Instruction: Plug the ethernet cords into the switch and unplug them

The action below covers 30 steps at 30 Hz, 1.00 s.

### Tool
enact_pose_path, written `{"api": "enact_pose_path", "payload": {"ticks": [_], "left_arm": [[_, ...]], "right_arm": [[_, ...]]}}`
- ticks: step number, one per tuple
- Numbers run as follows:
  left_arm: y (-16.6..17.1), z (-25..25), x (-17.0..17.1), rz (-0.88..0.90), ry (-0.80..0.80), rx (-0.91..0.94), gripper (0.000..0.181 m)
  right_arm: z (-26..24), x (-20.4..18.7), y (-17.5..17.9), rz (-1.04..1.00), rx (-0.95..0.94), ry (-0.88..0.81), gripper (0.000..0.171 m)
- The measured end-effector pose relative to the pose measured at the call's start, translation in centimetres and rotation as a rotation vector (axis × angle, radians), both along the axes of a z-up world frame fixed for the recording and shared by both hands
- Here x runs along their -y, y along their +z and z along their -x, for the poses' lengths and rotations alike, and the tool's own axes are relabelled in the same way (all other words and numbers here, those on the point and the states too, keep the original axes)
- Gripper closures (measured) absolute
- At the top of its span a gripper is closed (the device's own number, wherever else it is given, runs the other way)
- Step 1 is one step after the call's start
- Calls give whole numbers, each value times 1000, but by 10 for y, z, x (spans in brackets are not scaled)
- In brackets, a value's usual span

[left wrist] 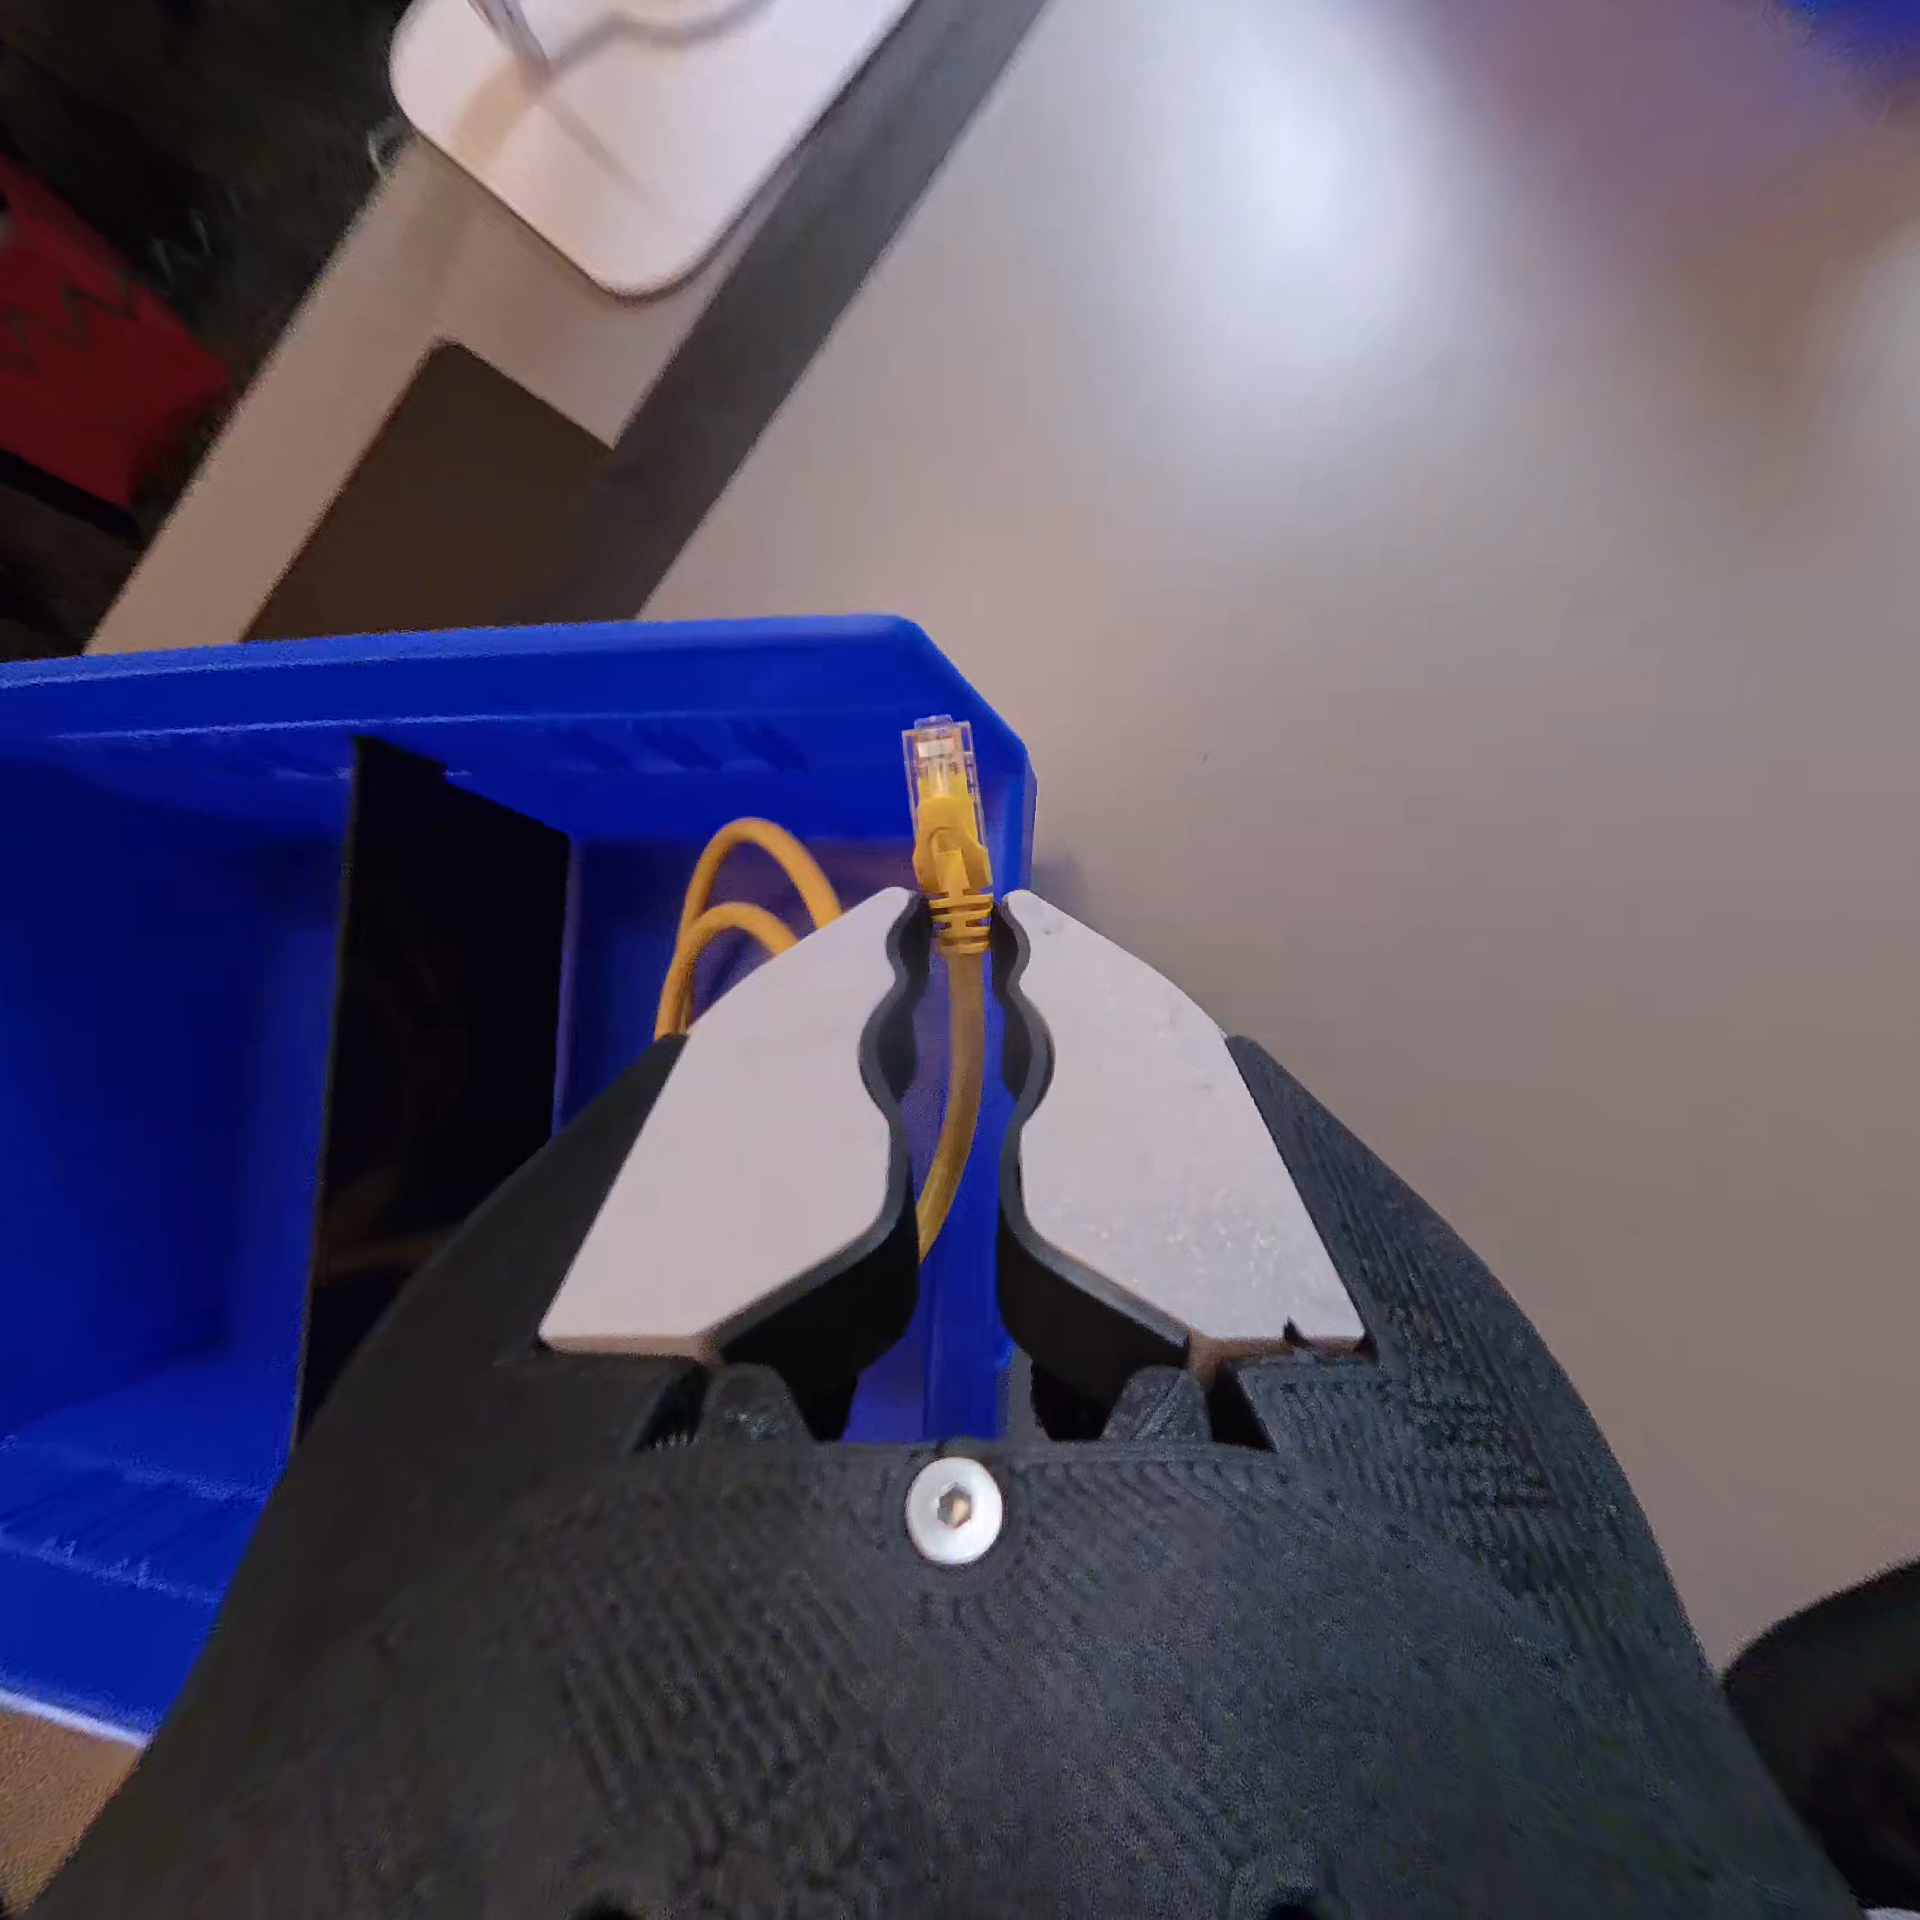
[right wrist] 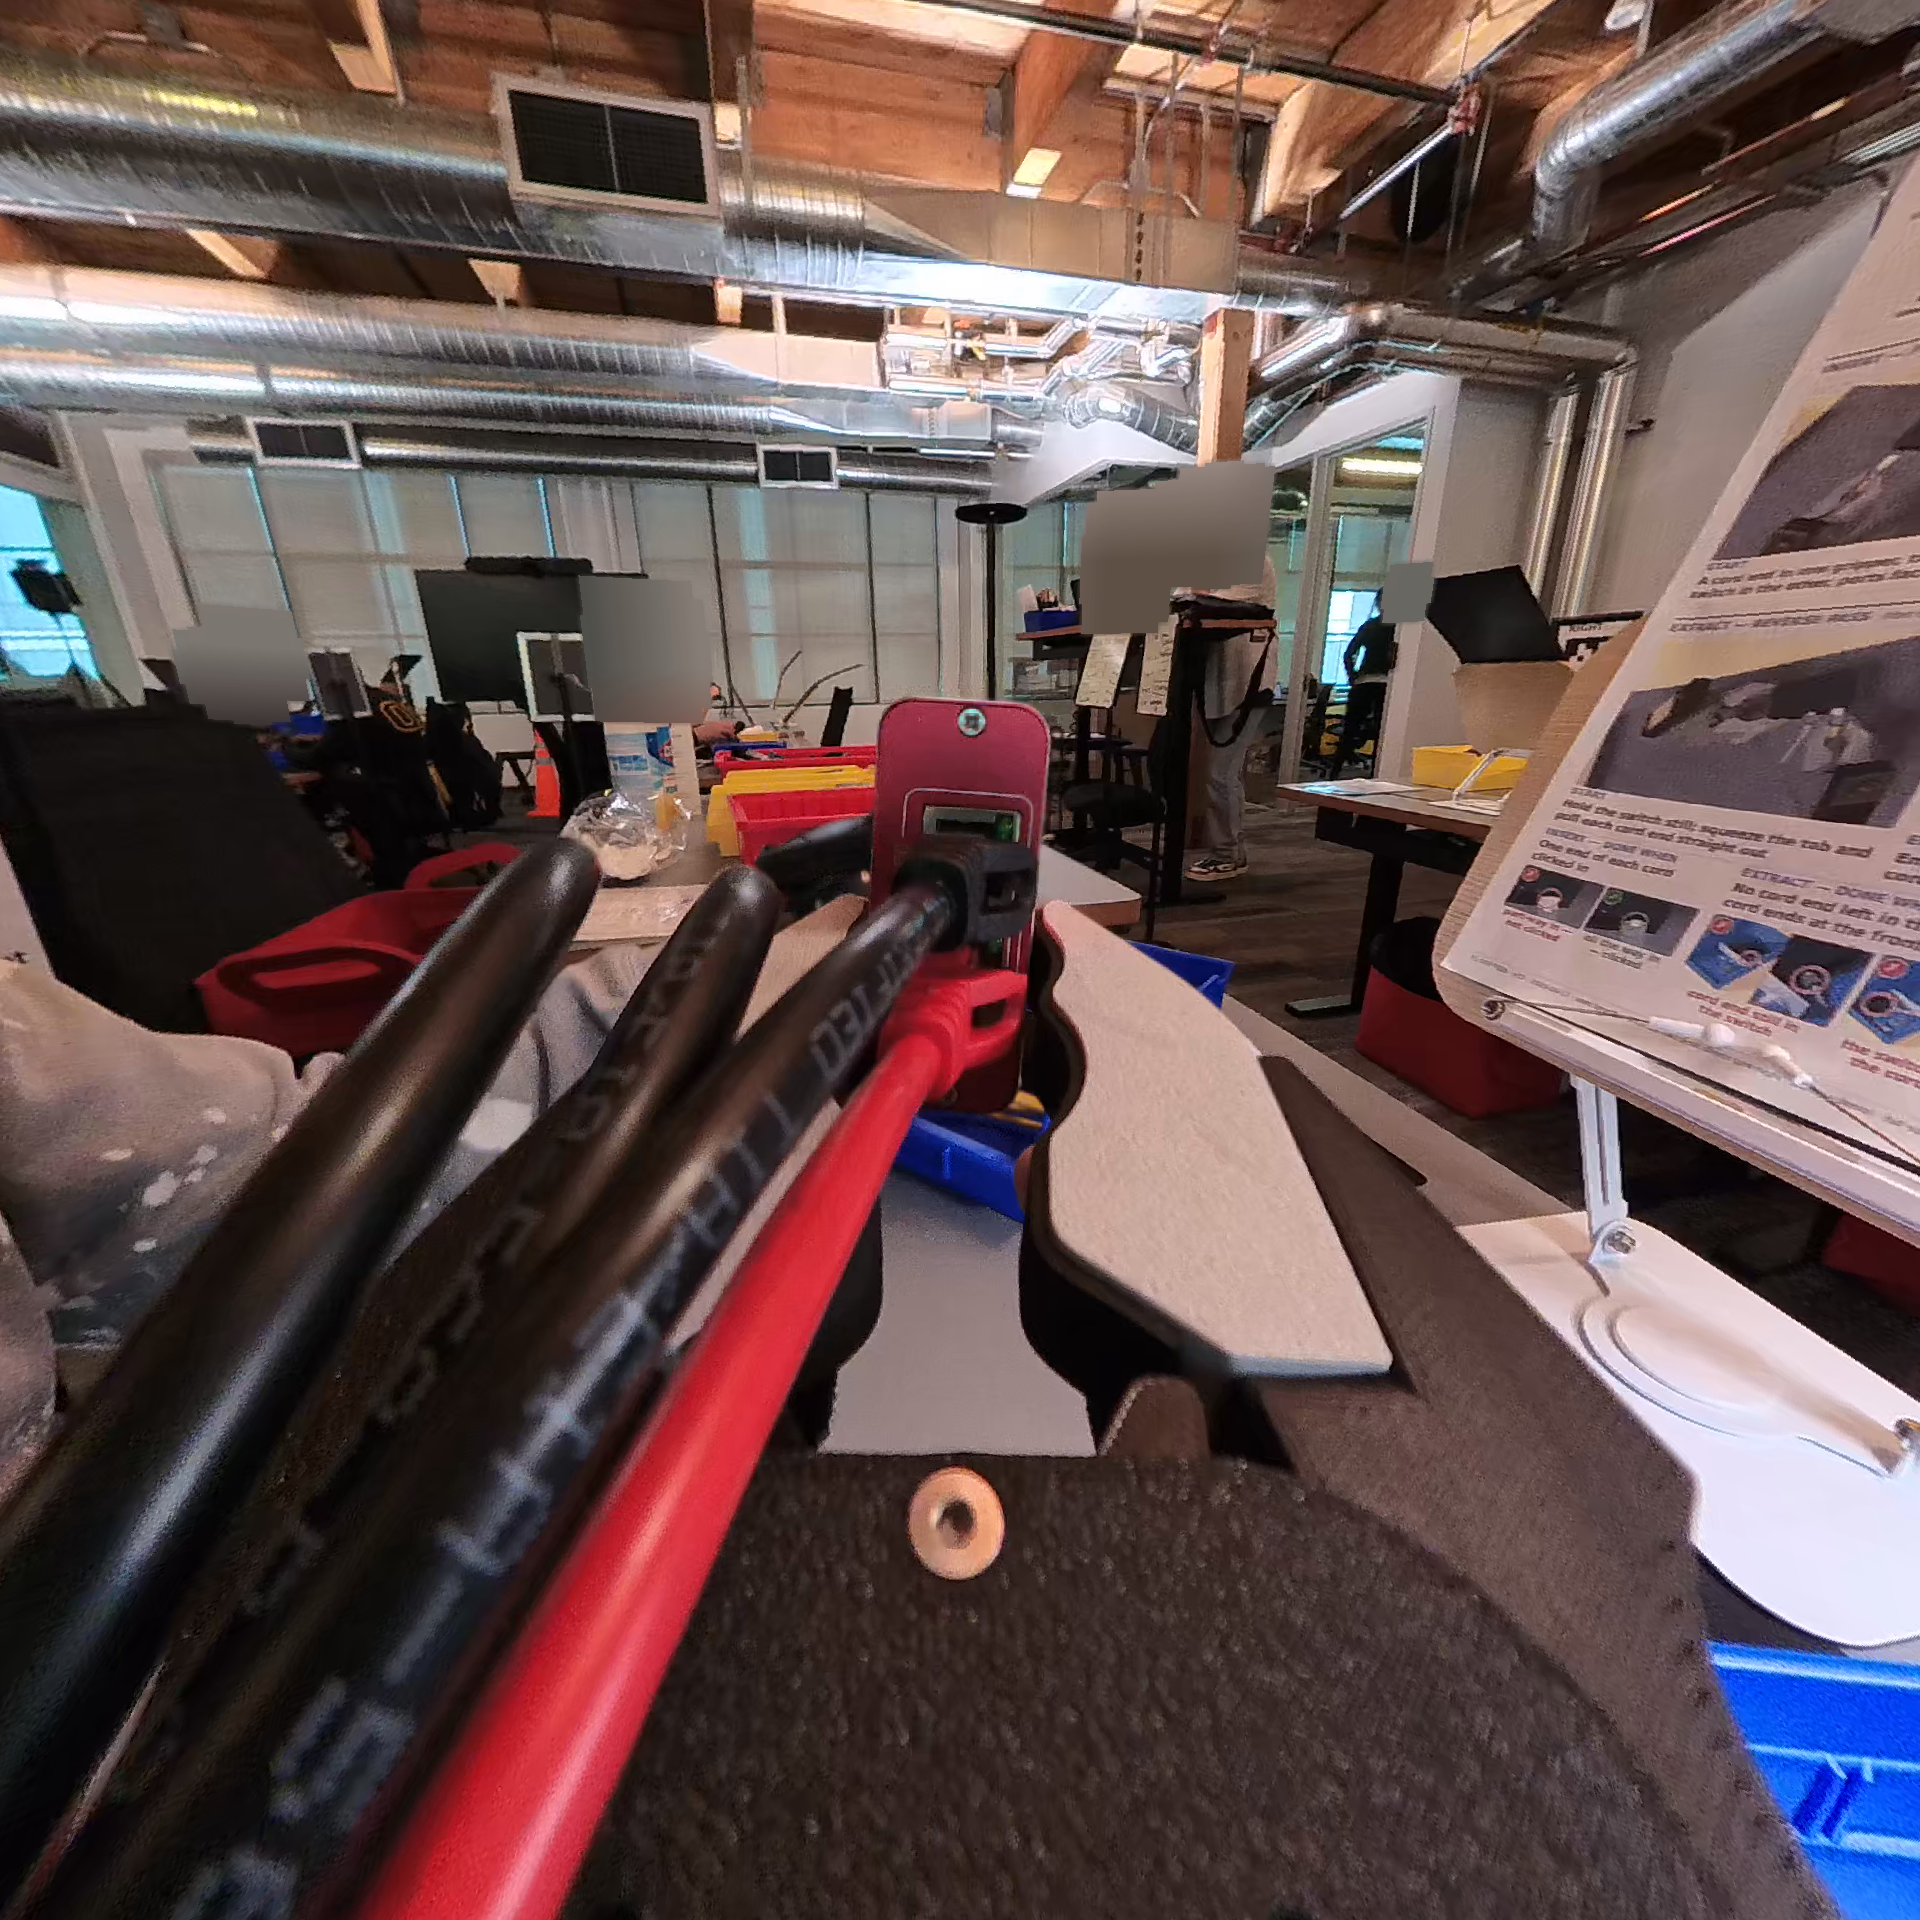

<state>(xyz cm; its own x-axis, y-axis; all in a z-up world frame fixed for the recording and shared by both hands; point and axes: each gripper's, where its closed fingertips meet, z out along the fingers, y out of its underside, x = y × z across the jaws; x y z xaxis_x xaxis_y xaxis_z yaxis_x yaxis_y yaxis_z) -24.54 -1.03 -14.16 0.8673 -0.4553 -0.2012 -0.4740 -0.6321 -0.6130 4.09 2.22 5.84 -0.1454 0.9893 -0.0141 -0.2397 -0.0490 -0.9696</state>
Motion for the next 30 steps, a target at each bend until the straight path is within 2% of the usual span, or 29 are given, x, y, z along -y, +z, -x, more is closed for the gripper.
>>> {"api": "enact_pose_path", "payload": {"ticks": [1,5,7,11,14,18,22,30], "left_arm": [[13,-1,4,-34,-5,46,169],[69,-15,23,-176,-82,268,169],[98,-34,36,-241,-174,373,169],[151,-103,70,-332,-499,583,170],[170,-165,92,-339,-764,725,170],[174,-227,87,-215,-863,1002,170],[167,-256,81,-123,-908,1206,170],[142,-286,78,-36,-924,1218,170]], "right_arm": [[-1,2,-1,-13,4,16,145],[-7,18,-8,-117,38,104,145],[-11,30,-10,-165,47,162,144],[-19,59,-8,-212,42,308,145],[-24,76,-9,-227,50,400,145],[-27,88,-16,-252,96,464,145],[-32,90,-23,-280,151,478,144],[-48,87,-24,-312,187,476,144]]}}
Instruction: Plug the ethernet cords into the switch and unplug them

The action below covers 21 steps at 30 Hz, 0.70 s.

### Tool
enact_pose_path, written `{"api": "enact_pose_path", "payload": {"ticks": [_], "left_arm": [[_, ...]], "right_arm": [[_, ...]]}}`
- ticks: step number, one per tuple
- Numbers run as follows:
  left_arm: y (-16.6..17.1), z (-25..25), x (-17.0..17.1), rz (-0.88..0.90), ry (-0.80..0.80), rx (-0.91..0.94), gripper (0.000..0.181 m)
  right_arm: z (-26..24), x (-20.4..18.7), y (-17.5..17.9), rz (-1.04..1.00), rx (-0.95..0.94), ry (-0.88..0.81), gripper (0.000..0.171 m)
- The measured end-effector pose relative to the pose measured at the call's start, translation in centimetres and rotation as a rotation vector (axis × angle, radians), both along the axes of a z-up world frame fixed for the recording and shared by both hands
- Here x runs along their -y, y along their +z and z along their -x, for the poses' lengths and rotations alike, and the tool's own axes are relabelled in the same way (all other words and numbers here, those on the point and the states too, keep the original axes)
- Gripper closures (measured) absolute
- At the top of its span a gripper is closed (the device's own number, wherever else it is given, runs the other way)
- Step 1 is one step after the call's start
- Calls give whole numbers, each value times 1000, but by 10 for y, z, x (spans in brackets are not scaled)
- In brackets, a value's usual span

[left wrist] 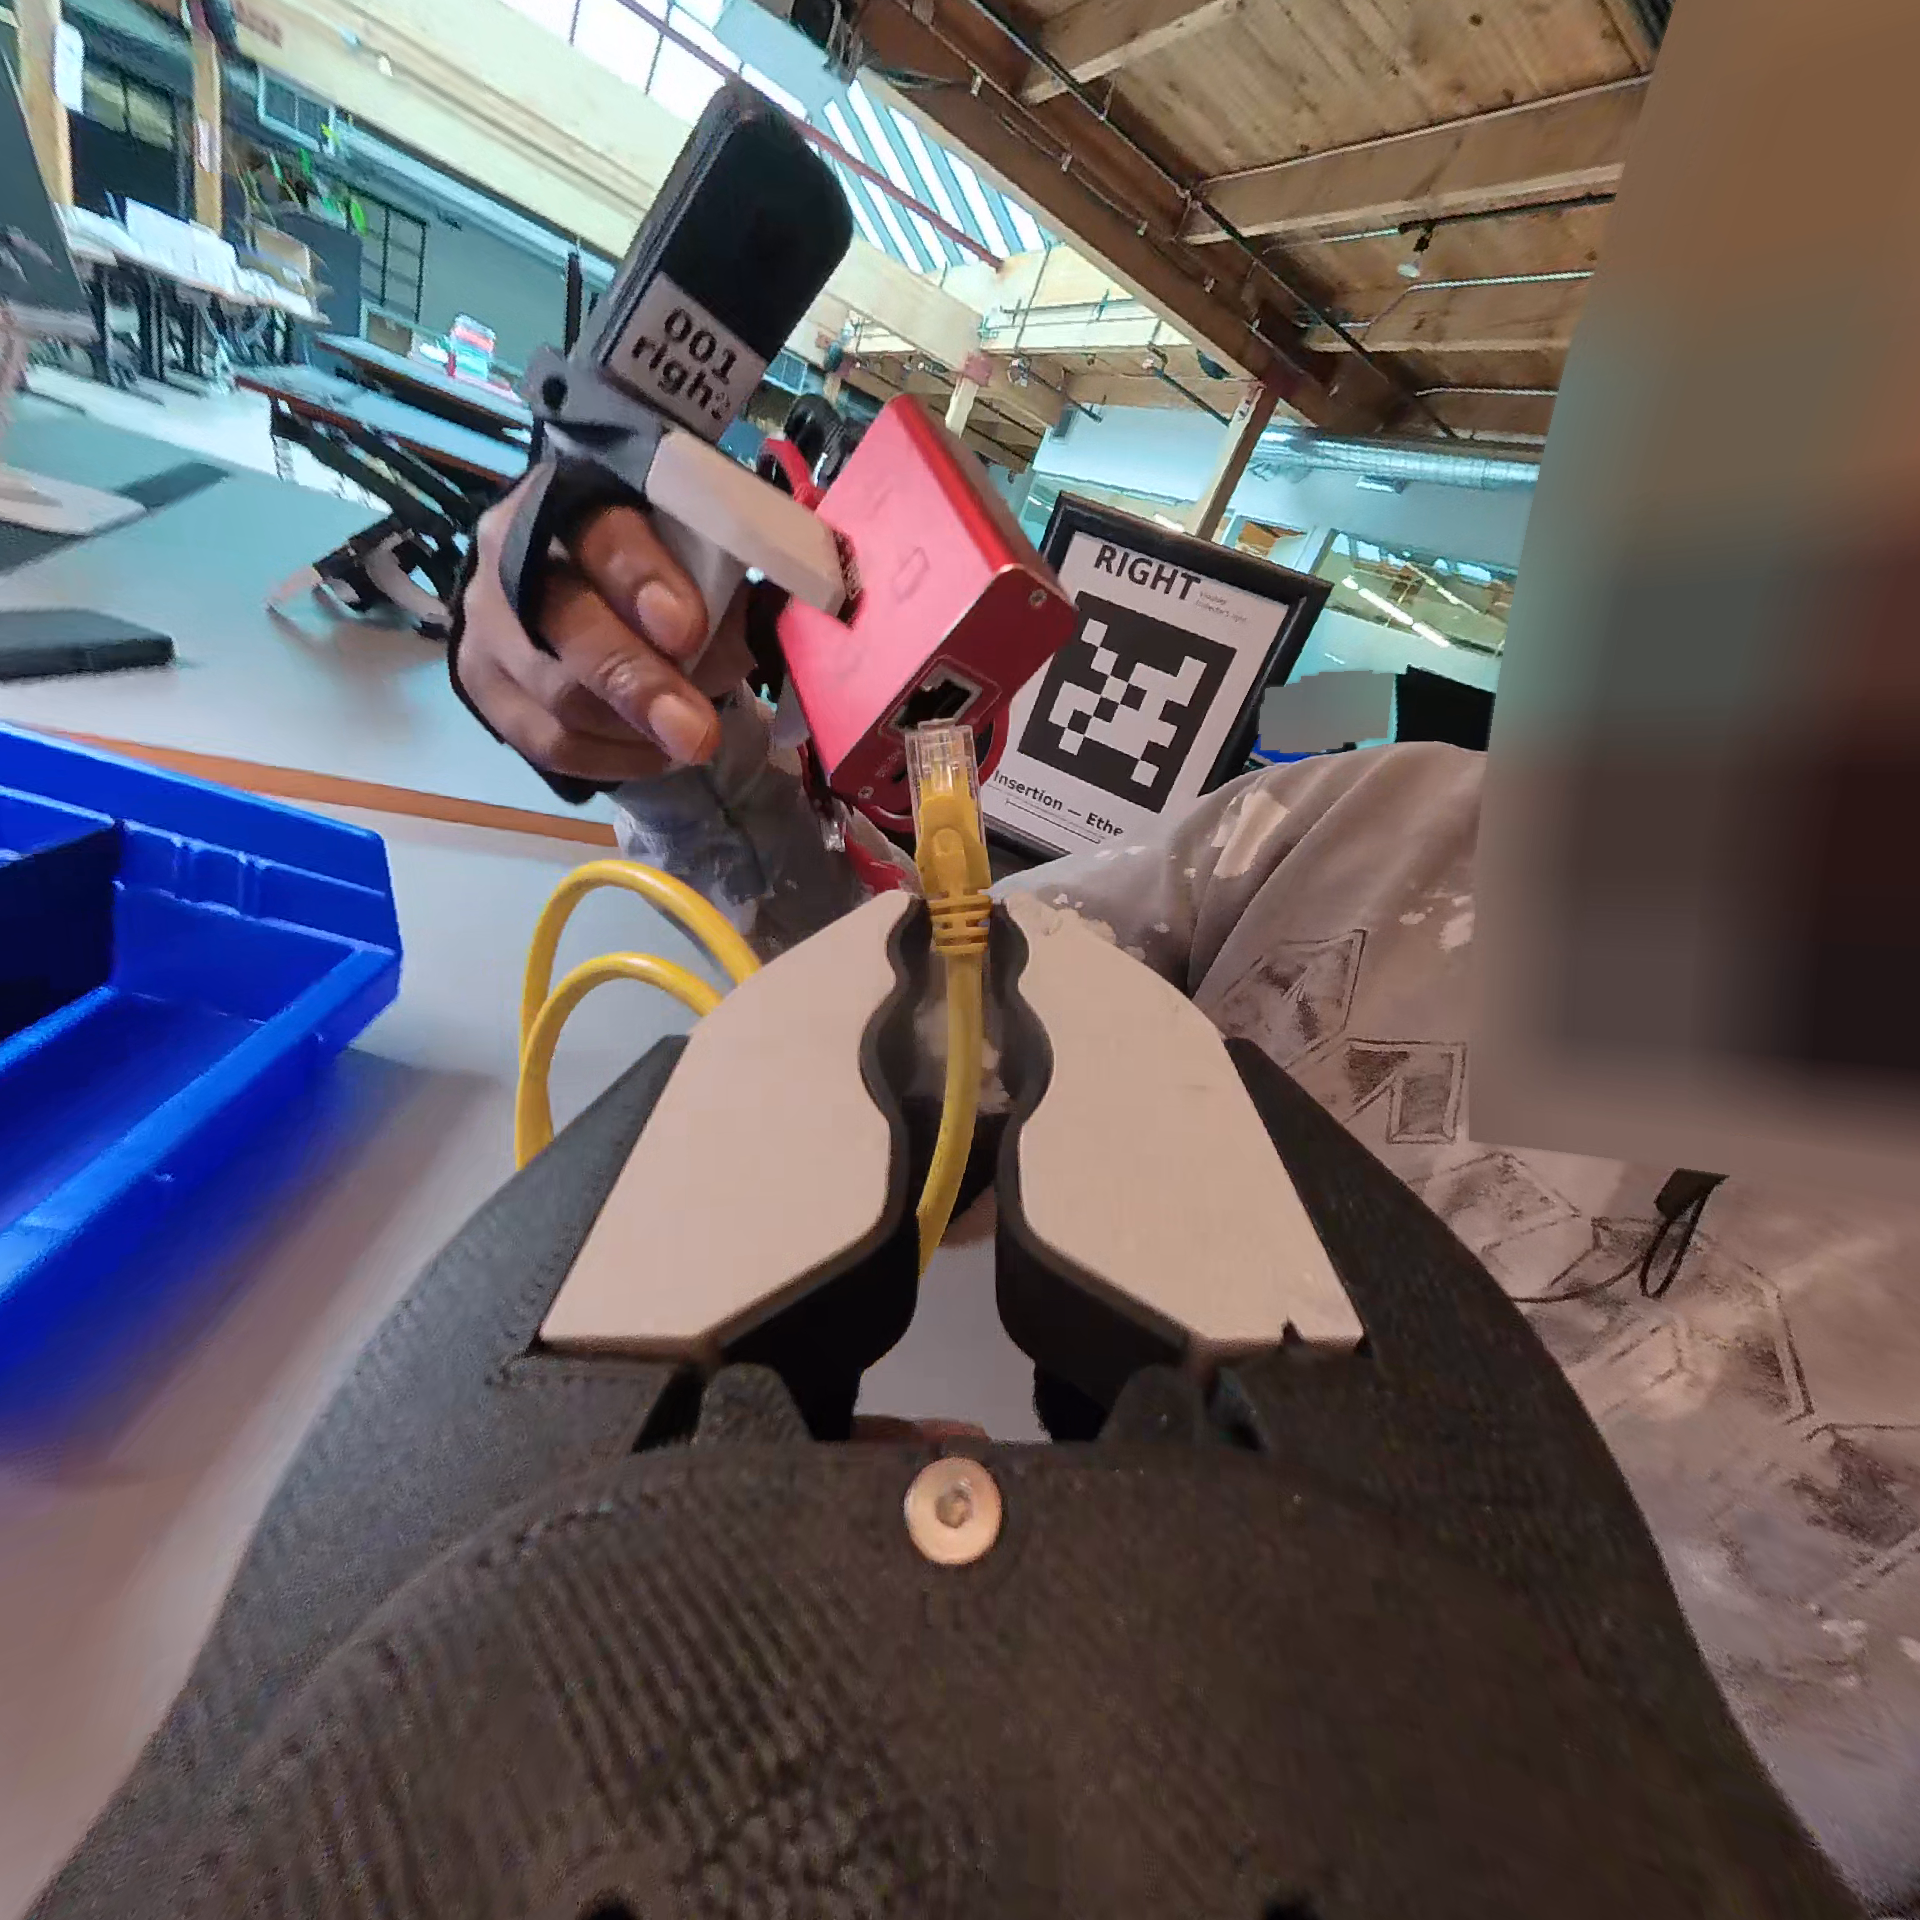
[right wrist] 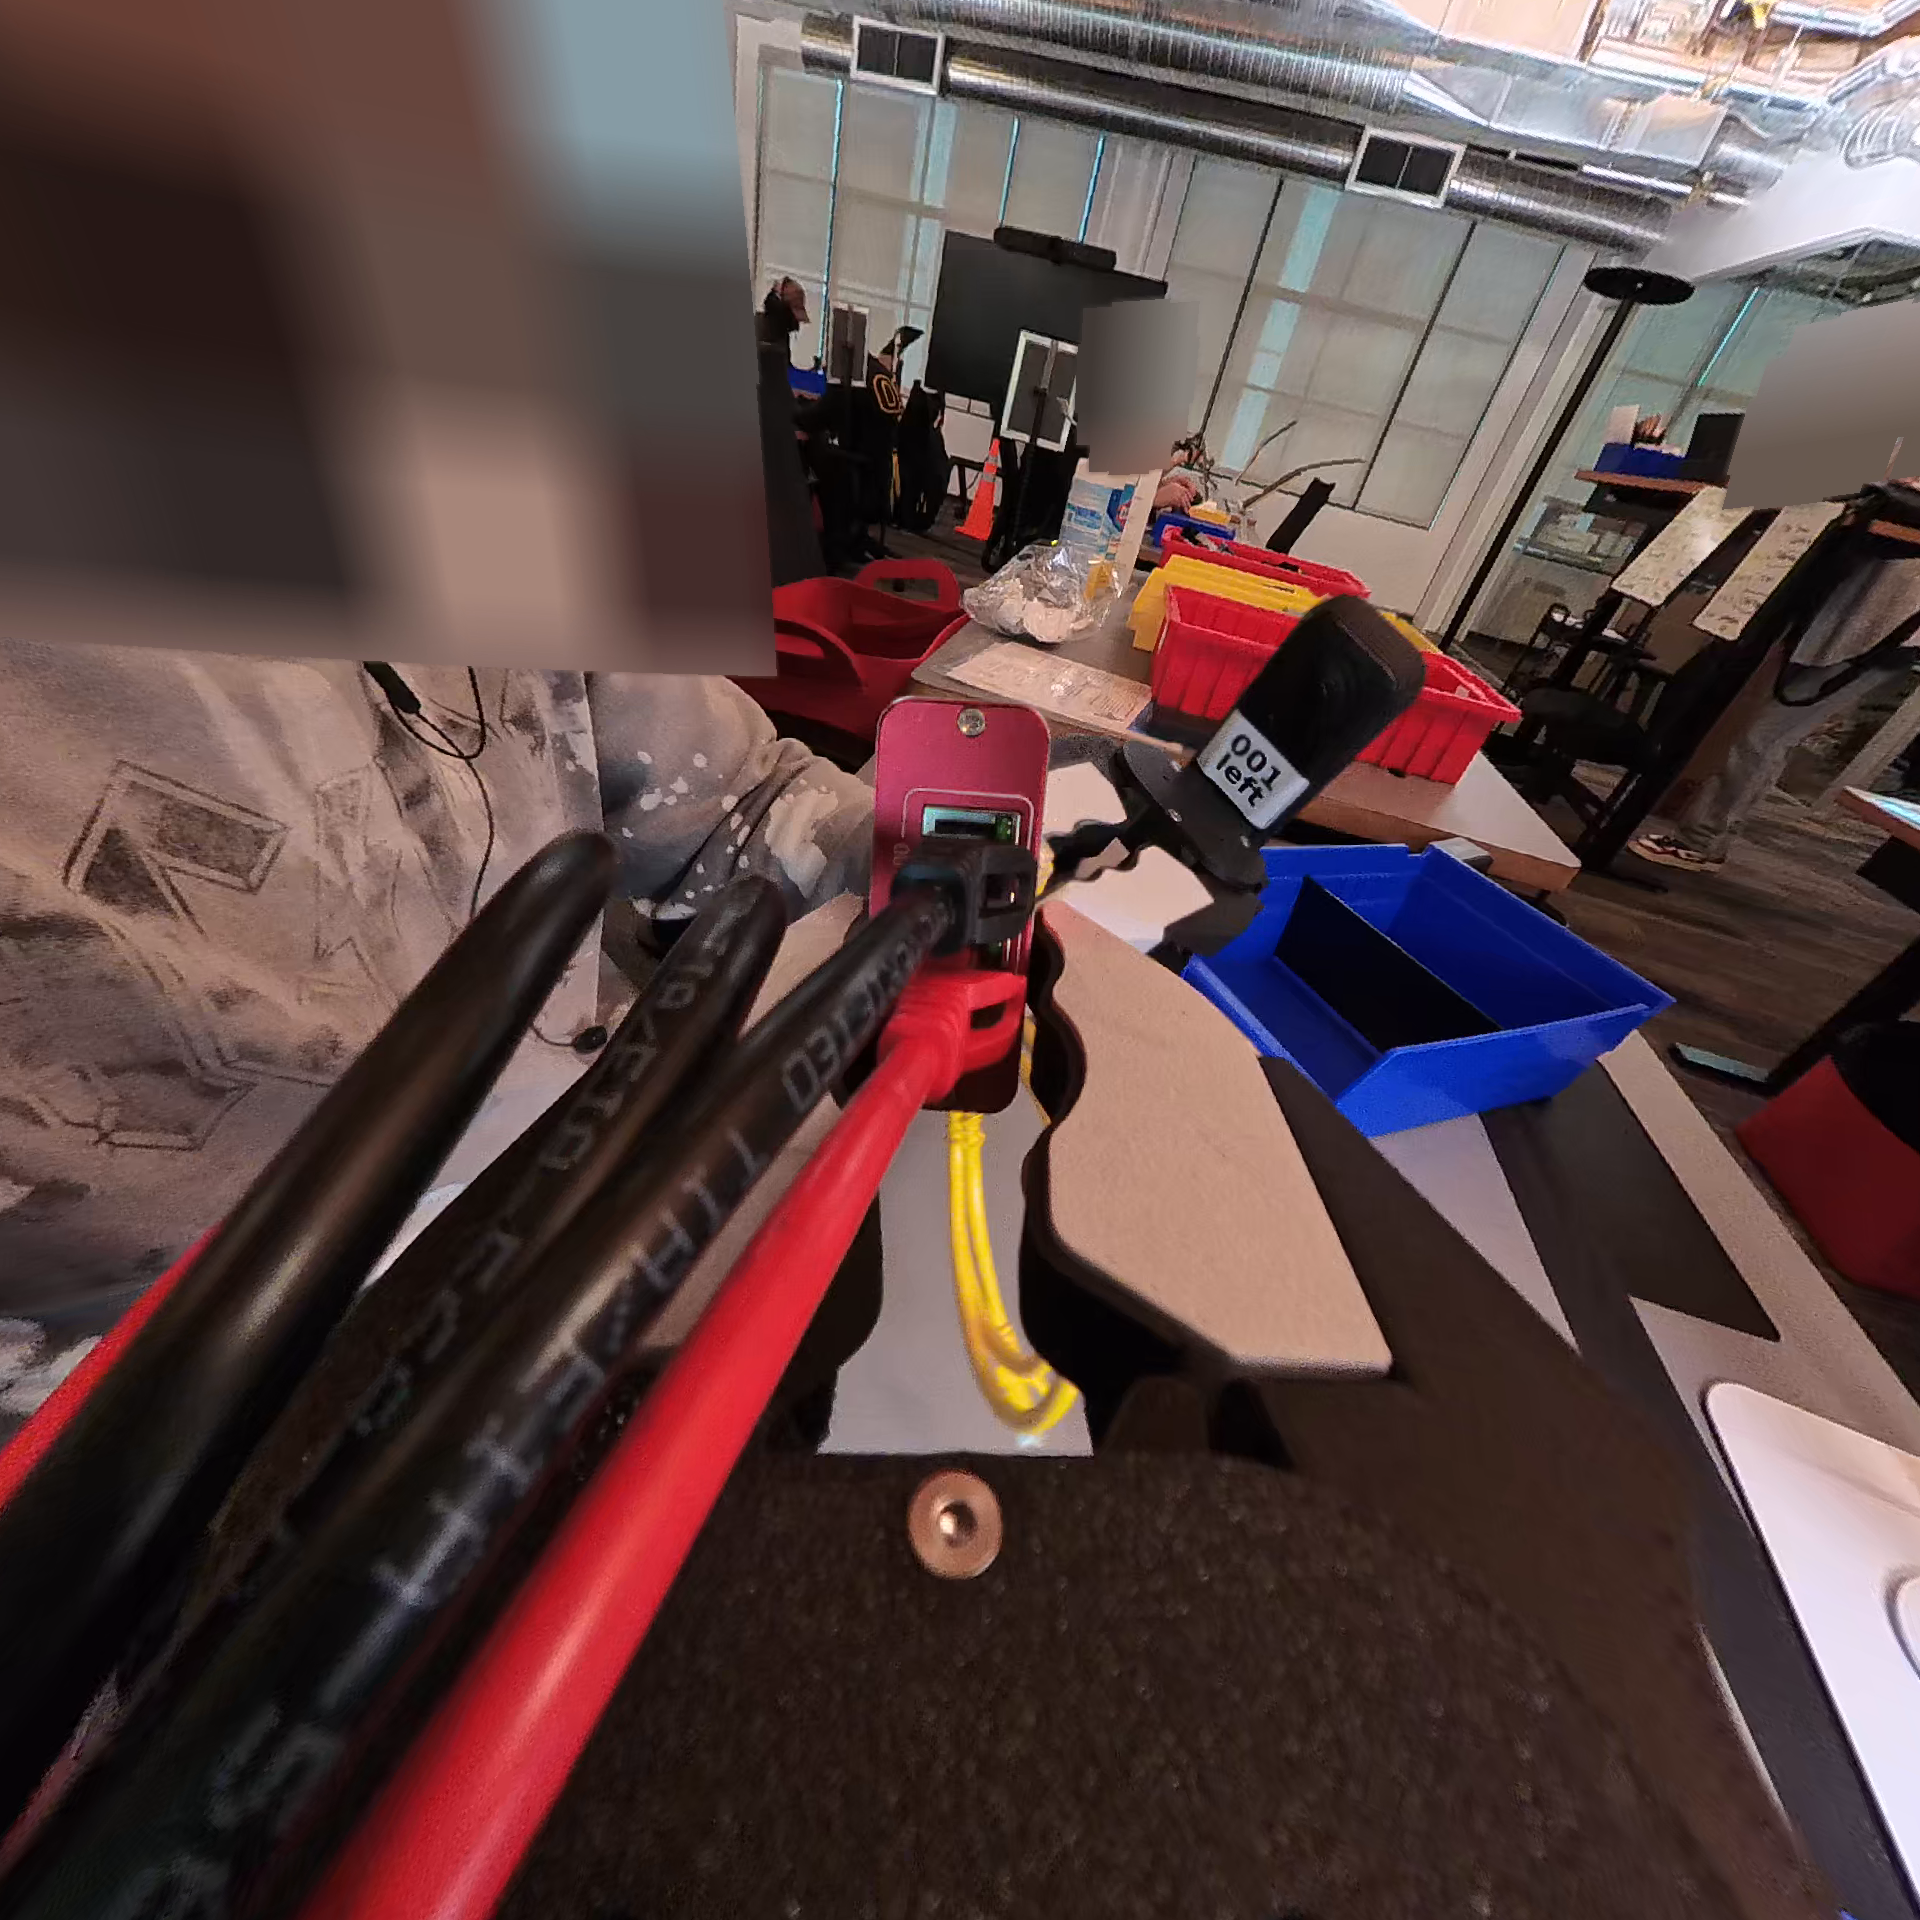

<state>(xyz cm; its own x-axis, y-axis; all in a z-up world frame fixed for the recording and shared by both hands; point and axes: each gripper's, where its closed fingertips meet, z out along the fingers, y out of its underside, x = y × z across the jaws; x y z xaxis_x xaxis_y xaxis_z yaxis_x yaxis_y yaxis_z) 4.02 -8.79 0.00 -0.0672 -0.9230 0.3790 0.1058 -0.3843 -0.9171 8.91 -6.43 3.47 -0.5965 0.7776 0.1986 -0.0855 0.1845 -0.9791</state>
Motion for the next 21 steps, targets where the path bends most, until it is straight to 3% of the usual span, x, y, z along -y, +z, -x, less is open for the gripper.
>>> {"api": "enact_pose_path", "payload": {"ticks": [9,21], "left_arm": [[-21,-25,20,232,-232,-43,170],[-38,-28,25,293,-294,-116,170]], "right_arm": [[-7,16,-20,-72,120,79,145],[-8,20,-38,-126,213,87,145]]}}
